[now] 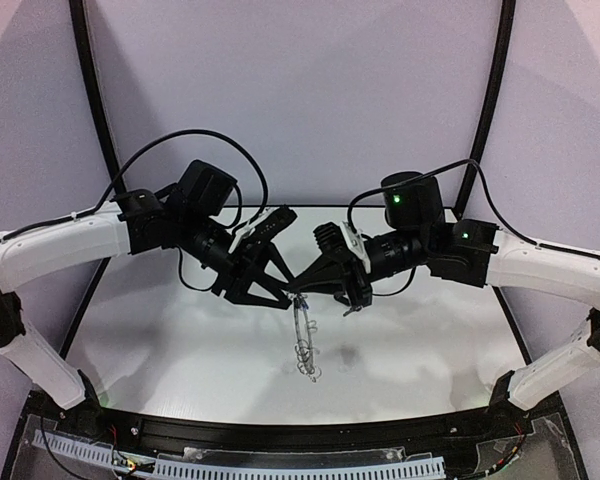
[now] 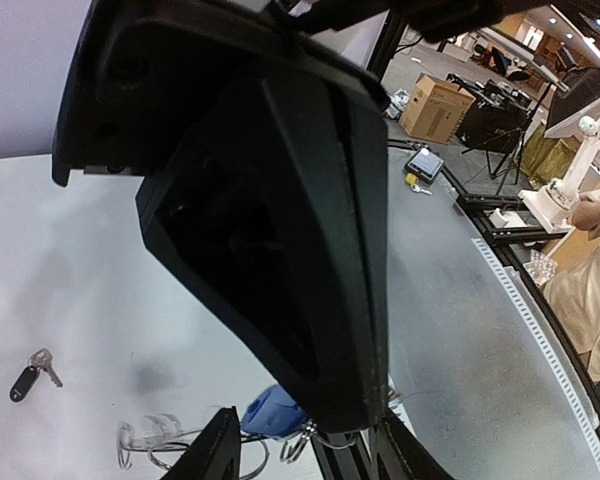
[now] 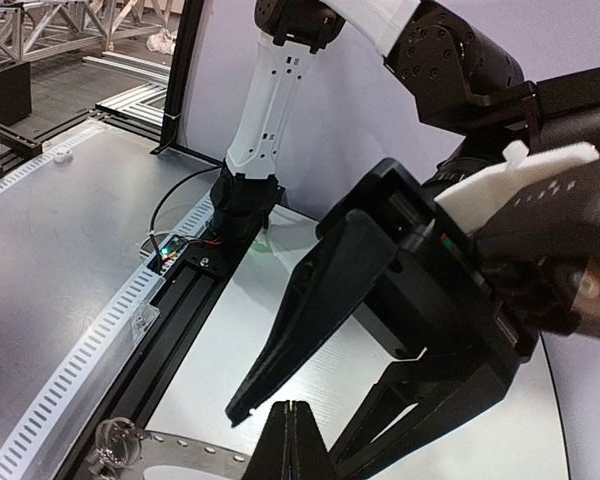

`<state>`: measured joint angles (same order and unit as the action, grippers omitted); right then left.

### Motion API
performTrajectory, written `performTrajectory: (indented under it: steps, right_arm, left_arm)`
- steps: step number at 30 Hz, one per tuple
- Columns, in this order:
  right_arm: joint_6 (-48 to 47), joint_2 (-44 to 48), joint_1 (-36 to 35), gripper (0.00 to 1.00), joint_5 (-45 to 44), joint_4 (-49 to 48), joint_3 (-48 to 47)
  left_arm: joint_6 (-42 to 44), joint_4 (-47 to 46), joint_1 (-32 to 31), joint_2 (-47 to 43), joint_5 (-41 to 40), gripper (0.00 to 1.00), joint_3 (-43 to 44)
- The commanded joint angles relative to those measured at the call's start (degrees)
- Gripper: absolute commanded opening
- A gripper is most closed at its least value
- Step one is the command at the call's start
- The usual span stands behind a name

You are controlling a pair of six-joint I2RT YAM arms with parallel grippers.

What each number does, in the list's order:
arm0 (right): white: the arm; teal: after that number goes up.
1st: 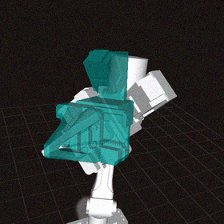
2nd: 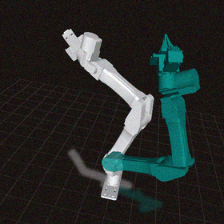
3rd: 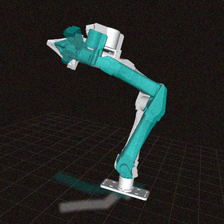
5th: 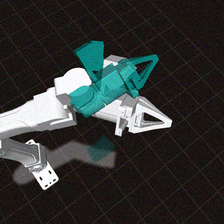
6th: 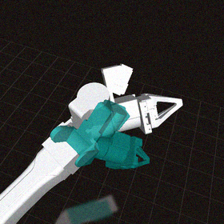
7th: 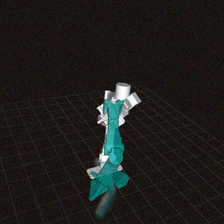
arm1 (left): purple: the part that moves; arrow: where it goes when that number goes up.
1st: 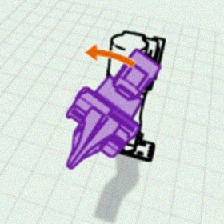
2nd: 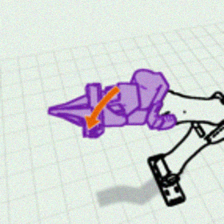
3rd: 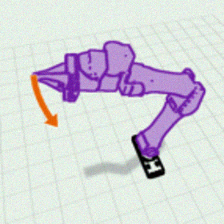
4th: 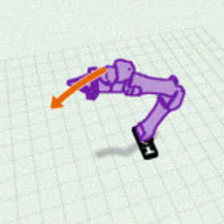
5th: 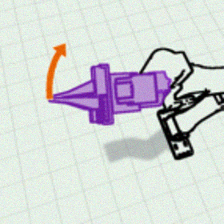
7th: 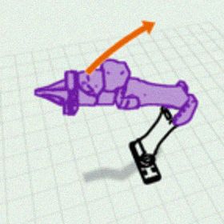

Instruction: Put the keys on the keyring

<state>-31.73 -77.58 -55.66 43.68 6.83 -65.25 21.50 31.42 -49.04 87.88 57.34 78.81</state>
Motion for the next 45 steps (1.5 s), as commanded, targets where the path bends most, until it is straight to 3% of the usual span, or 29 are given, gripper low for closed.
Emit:
performTrajectory:
  steps: [1, 4, 10, 15, 21, 28, 36, 39, 45]
  right_arm:
    - [1.09, 0.18, 0.38, 0.0, -1.1, -4.03, -1.64]
    - [1.54, 0.45, 0.38, 0.0, -2.03, -4.88, -1.31]
    - [1.75, 1.07, 0.38, 0.0, -2.69, -5.23, -0.63]
    - [1.22, 2.25, 0.38, 0.0, -4.87, -4.64, 0.04]
    - [-0.55, 3.92, 0.42, 0.0, -7.4, -2.83, 0.99]
    - [-7.28, 6.93, 0.38, 0.0, -9.29, -3.12, 5.67]
    - [-13.04, 4.58, 0.38, 0.0, -4.0, 10.01, 3.32]
    - [-11.69, 2.06, -0.28, 0.0, -3.1, 7.39, 4.15]
    - [-7.37, 1.04, -0.8, 0.0, -4.5, -5.68, 7.04]
  left_arm:
    - [-0.23, 0.95, -0.35, 0.31, -3.09, 0.42, 0.87]
    - [-0.96, 0.34, -0.36, 0.47, -4.8, 0.36, 0.74]
    - [-2.8, -1.52, -0.31, 0.15, -6.41, 0.14, 0.1]
    - [-3.41, -2.11, -0.34, -1.66, -8.76, 0.04, -2.12]
    - [-5.07, -3.15, -0.36, -4.14, -10.84, 0.01, -5.47]
    - [-10.0, -13.37, -0.36, -9.95, -9.65, 0.01, -11.86]
    - [-19.23, -25.4, -0.27, -16.56, -11.68, 0.01, -17.6]
    - [-25.5, -32.83, -0.23, -18.01, -13.78, 0.01, -19.56]
    - [-28.54, -35.21, -0.29, -17.94, -15.51, 0.01, -20.18]
